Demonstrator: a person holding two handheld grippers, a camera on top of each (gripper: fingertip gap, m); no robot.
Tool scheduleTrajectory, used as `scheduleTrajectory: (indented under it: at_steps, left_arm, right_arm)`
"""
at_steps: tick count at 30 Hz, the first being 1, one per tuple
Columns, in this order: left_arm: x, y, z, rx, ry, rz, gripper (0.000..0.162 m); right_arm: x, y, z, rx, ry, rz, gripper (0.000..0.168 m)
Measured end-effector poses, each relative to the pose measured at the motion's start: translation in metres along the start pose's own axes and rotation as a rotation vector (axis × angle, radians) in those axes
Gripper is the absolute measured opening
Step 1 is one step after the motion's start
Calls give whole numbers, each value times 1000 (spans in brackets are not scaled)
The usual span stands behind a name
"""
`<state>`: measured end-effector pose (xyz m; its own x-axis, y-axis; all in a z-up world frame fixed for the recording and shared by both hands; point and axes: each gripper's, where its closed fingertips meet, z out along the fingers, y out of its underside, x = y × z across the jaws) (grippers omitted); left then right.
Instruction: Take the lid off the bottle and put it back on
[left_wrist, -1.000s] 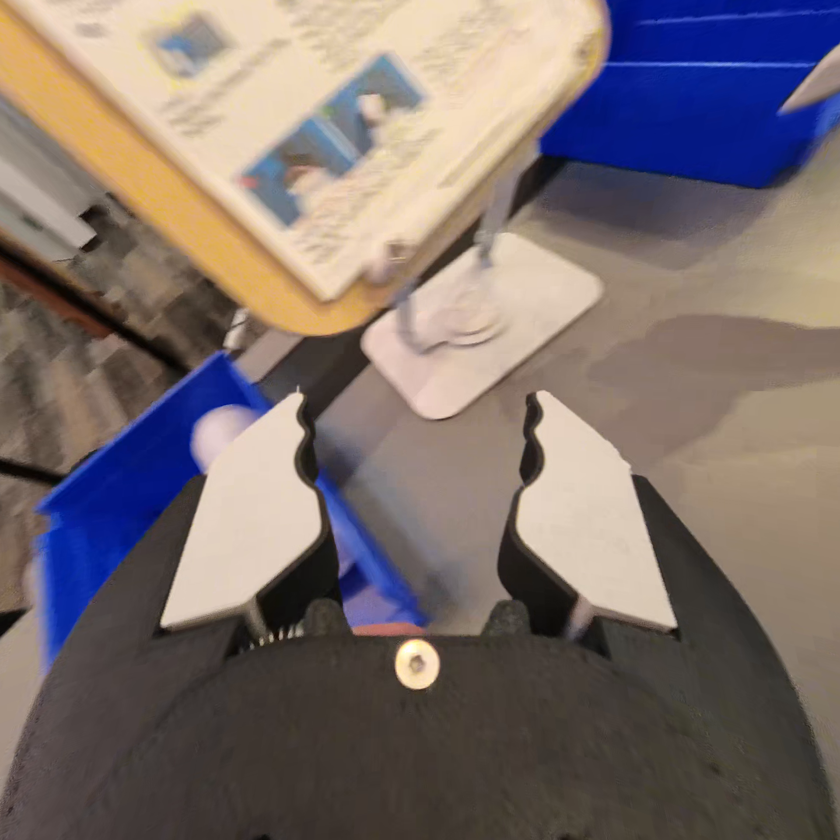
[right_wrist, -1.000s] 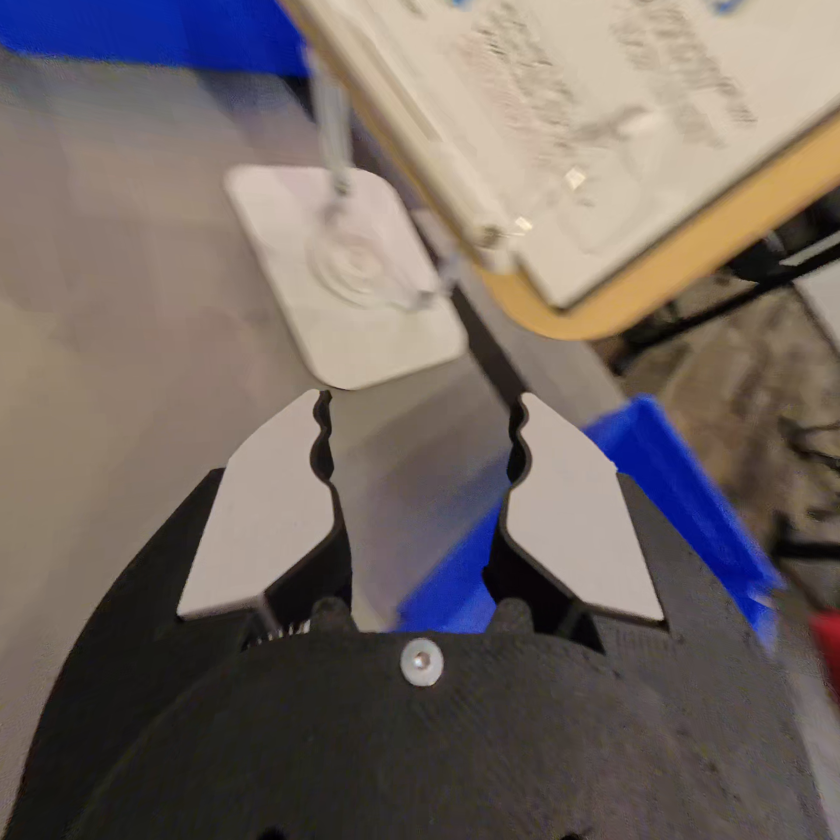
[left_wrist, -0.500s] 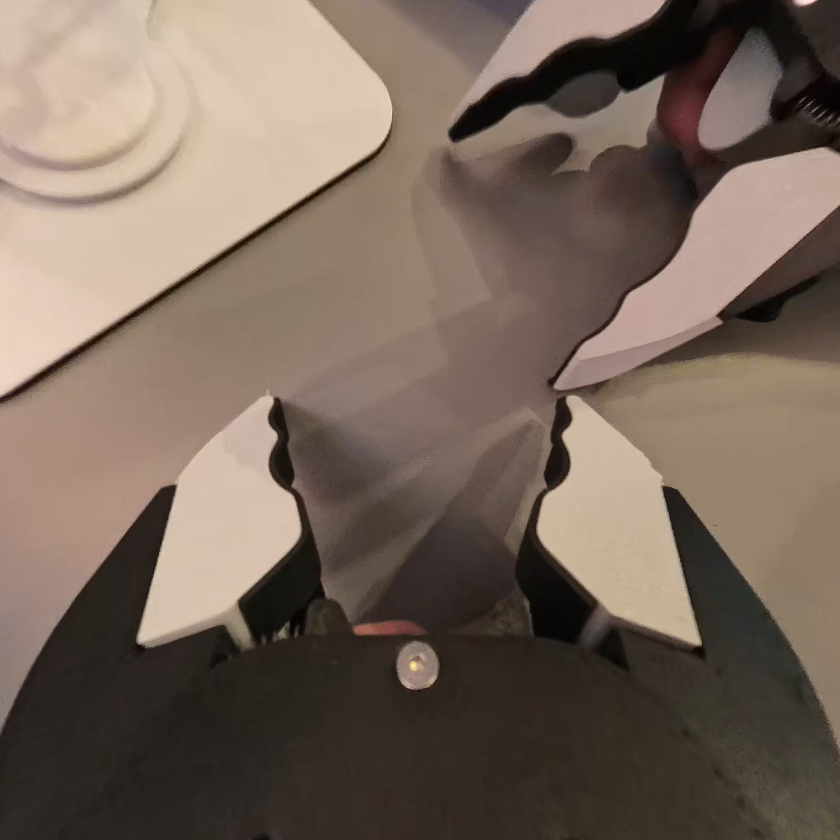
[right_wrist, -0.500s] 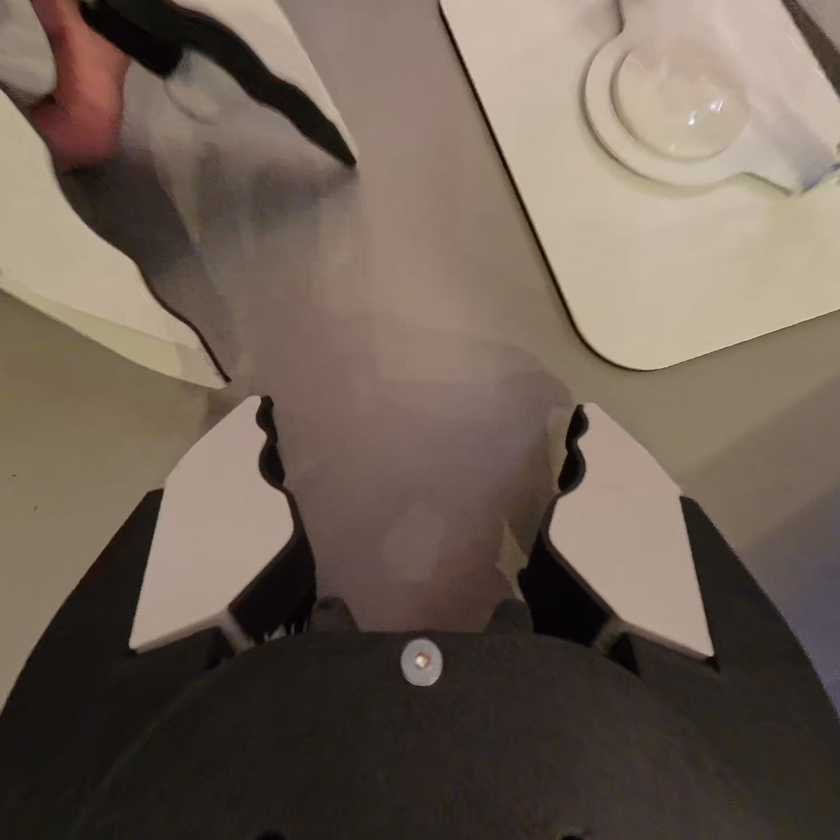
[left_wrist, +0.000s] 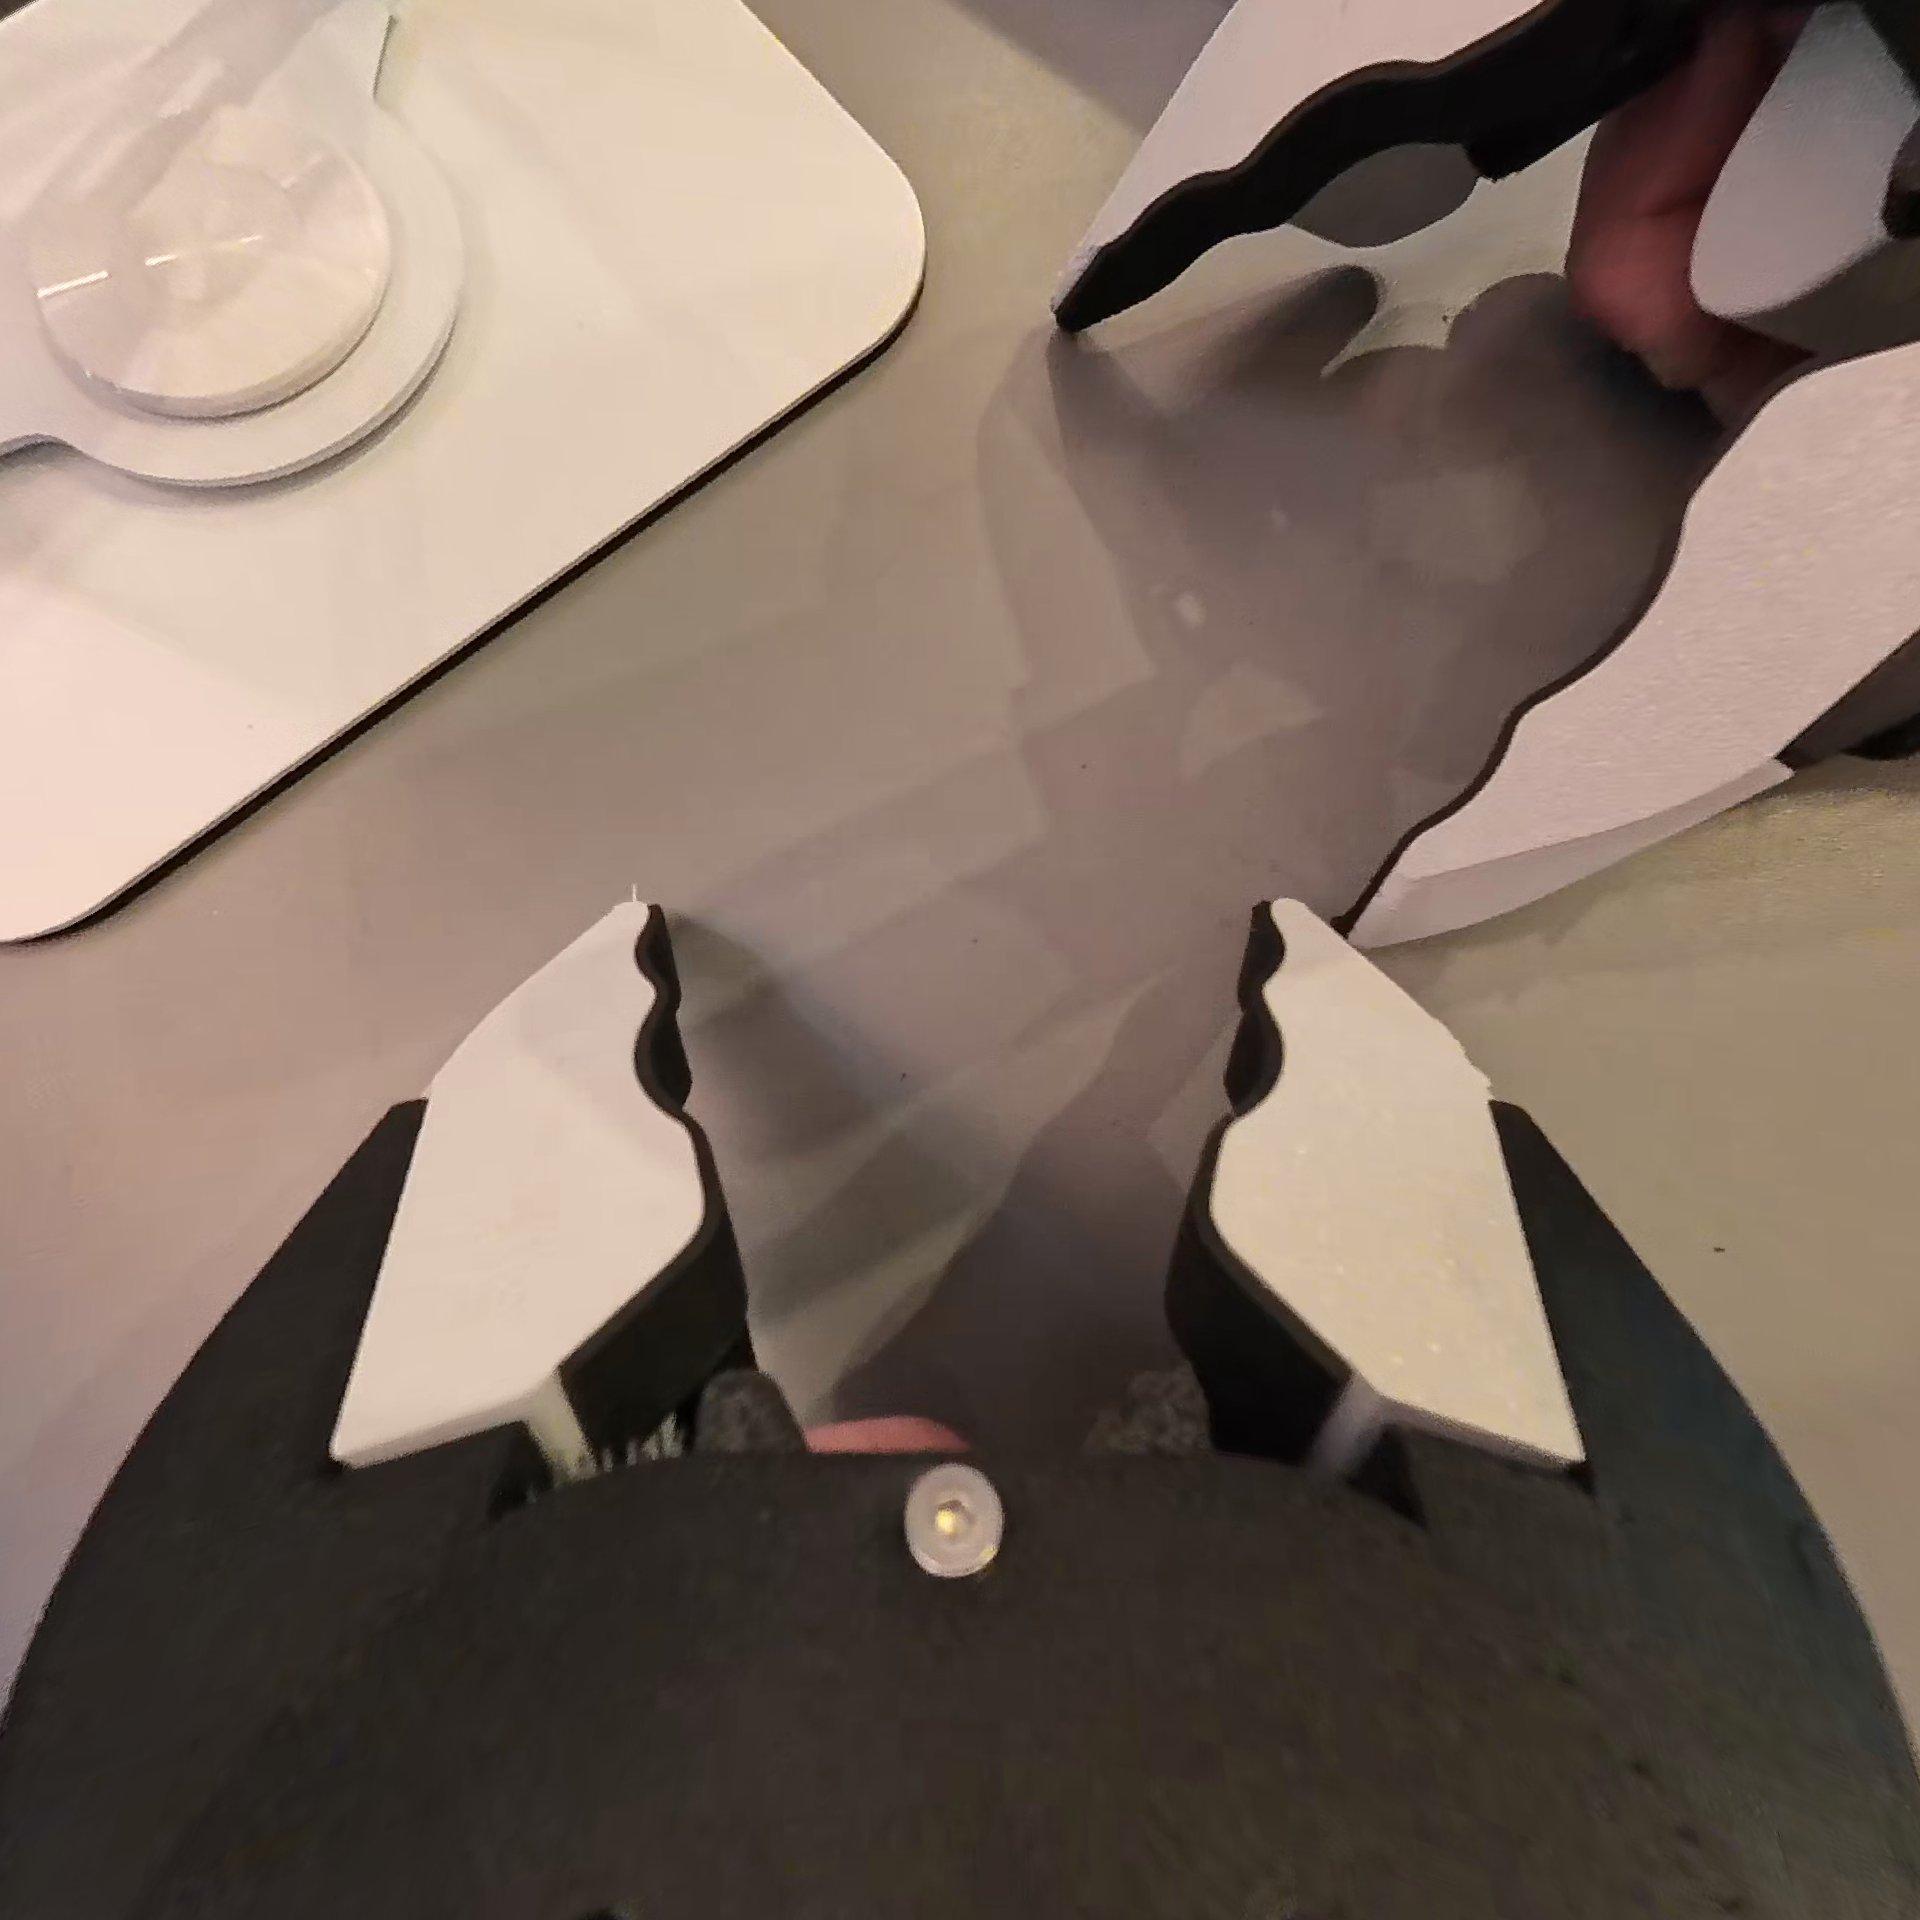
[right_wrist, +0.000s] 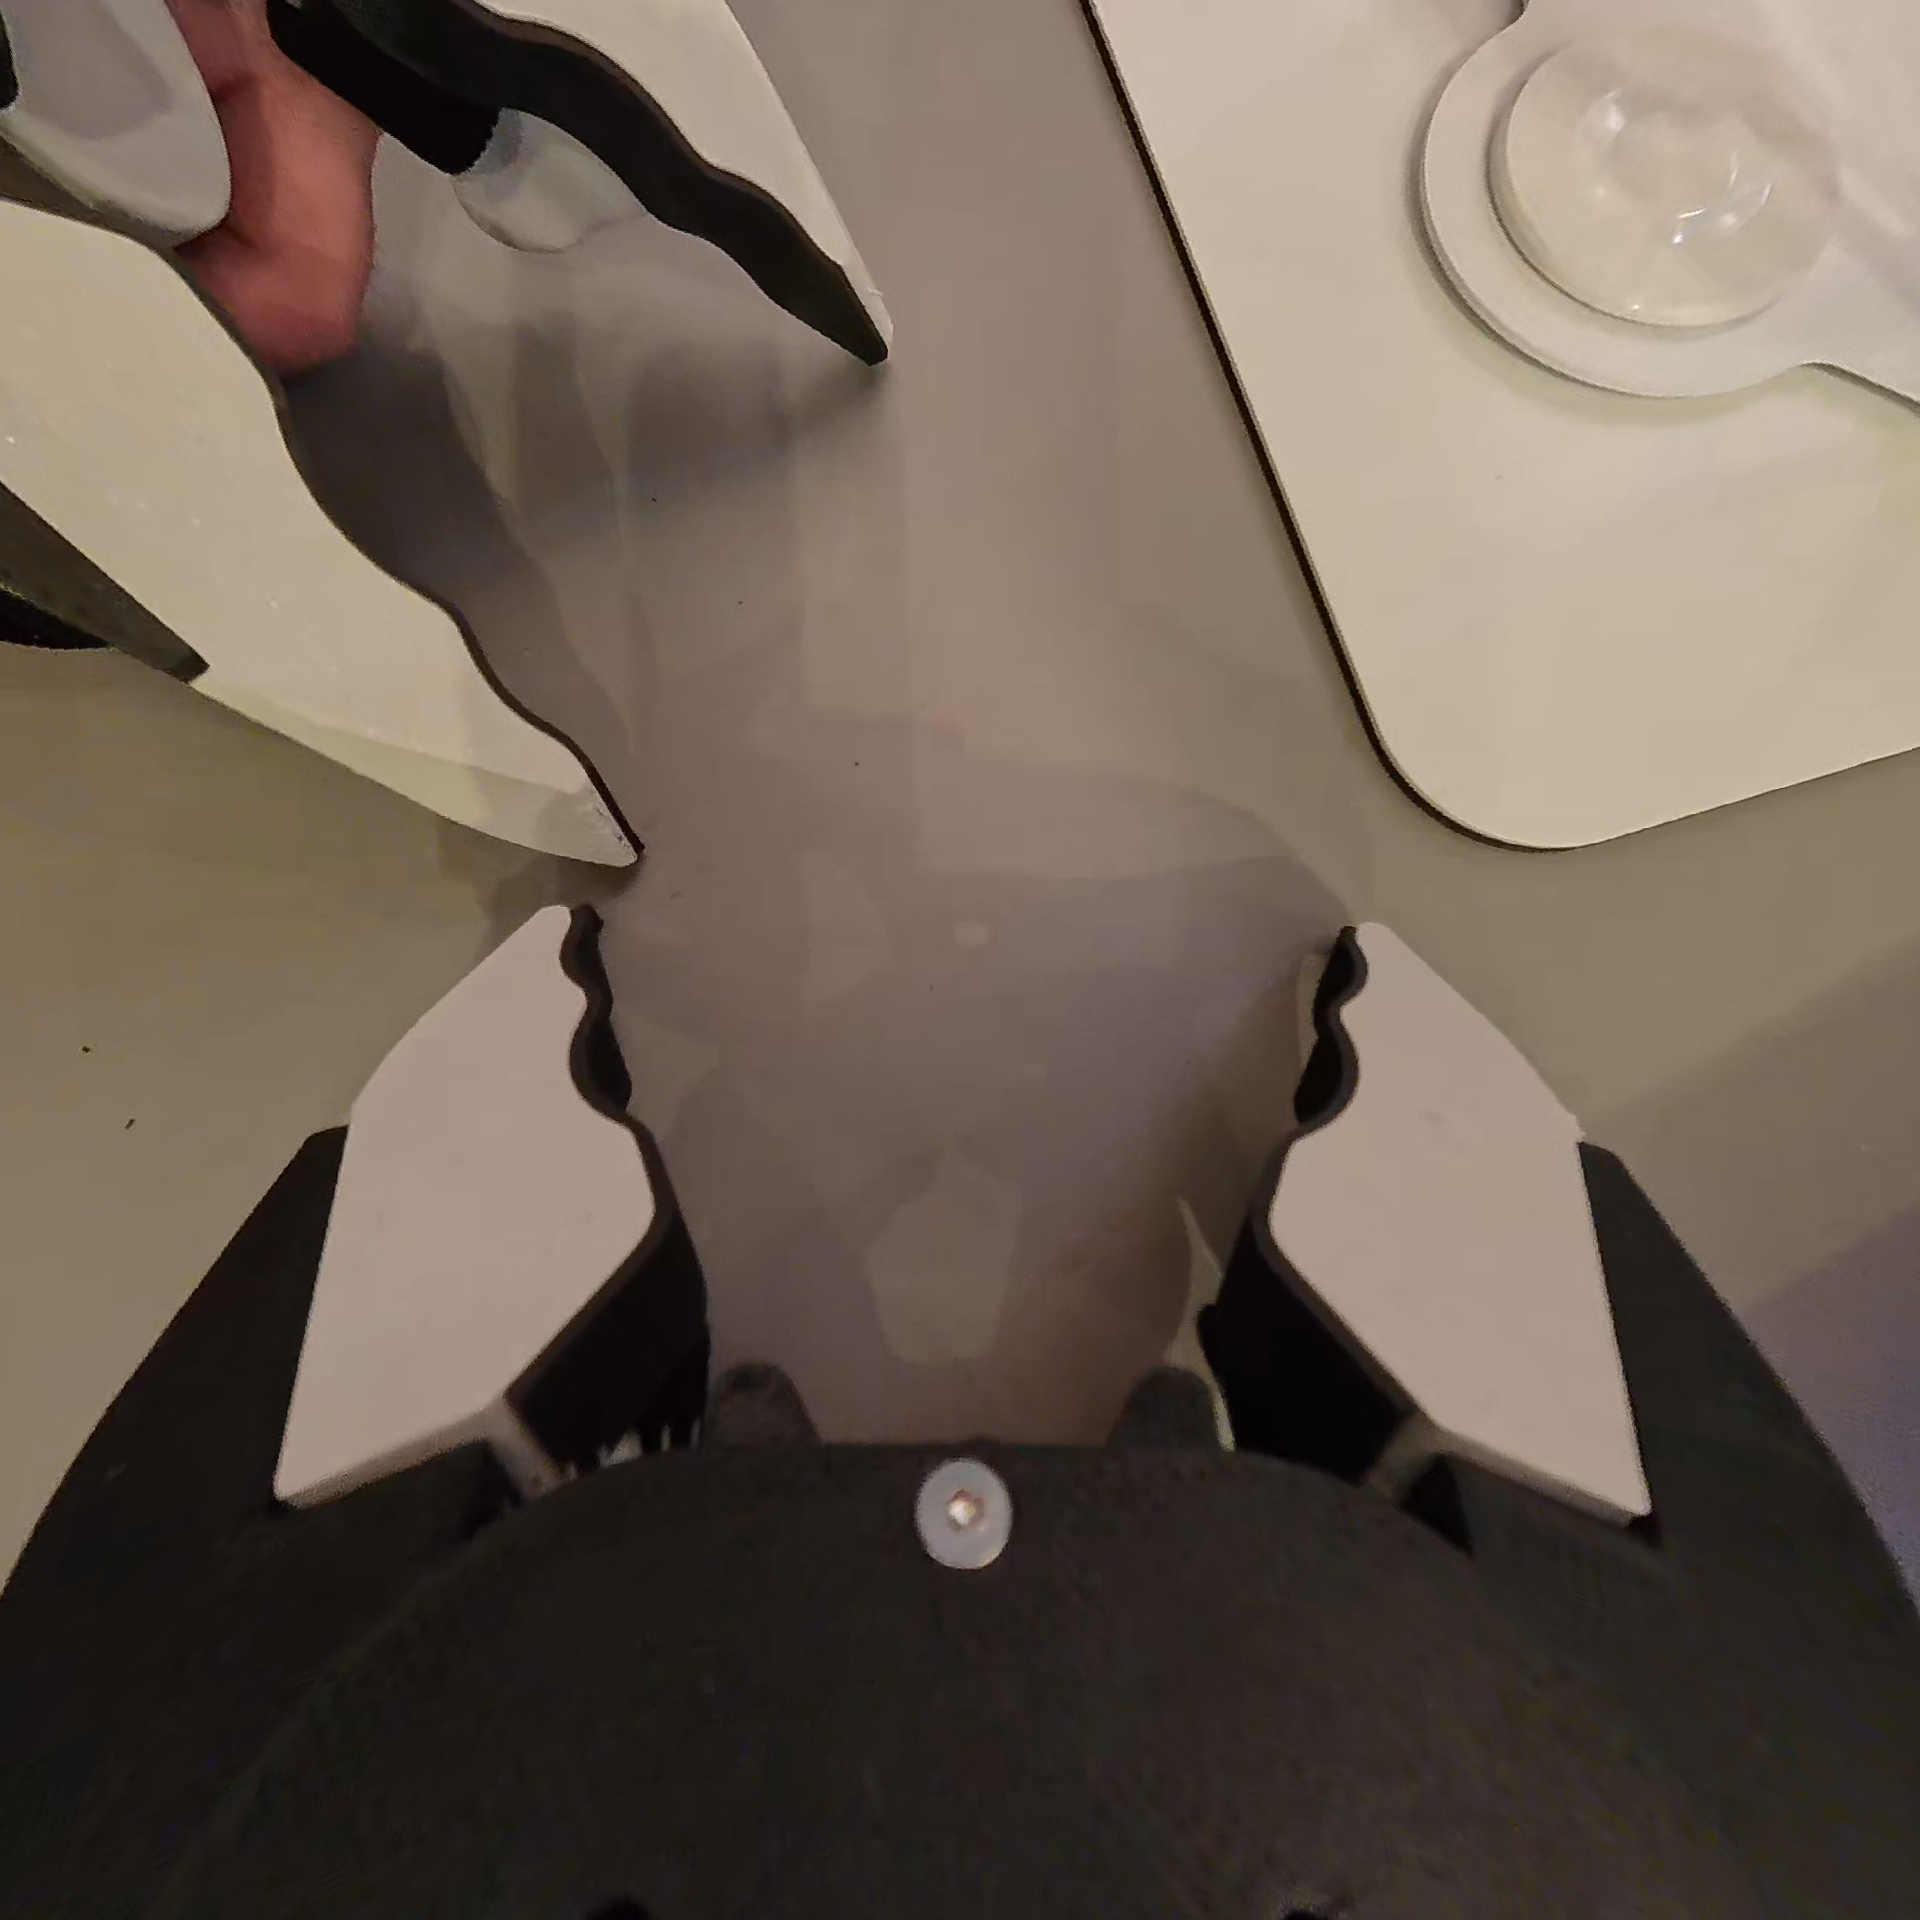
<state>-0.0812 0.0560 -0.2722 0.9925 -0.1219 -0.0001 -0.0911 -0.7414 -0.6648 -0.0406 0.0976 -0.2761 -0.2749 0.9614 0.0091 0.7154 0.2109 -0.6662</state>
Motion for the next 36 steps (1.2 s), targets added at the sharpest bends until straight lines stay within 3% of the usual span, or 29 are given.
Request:
scheduleTrajectory:
  at_steps: [4,6,7,9,13,17,21,24,32,36]
  left_arm:
    - [1,0,-2,11,23,-3,98]
    - [3,-1,-10,37,57,23,84]
    - [-6,-4,-20,62,2,50,80]
    - [-27,-19,-55,160,-129,89,86]
    - [-87,-37,-142,309,-322,-1,90]
    - [-171,-32,-202,285,-505,-118,86]
    - [-244,0,-184,66,-482,-261,88]
    - [-276,23,-152,-88,-431,-318,78]
    - [-295,80,-101,-483,-336,-357,93]
    - [-299,84,-95,-476,-329,-356,95]
  right_arm:
    - [1,0,0,1,1,-3,126]
    - [2,0,-1,3,-2,-6,125]
    - [2,0,-1,4,-6,-9,124]
    - [3,0,-2,7,-9,-11,121]
    - [5,0,-3,10,-9,-12,118]
    - [5,0,-3,11,-9,-13,118]
    - [5,0,-3,12,-9,-13,117]
    - [6,0,-3,12,-9,-12,116]
    - [6,0,-3,12,-8,-11,116]
    - [6,0,-3,13,-8,-11,116]
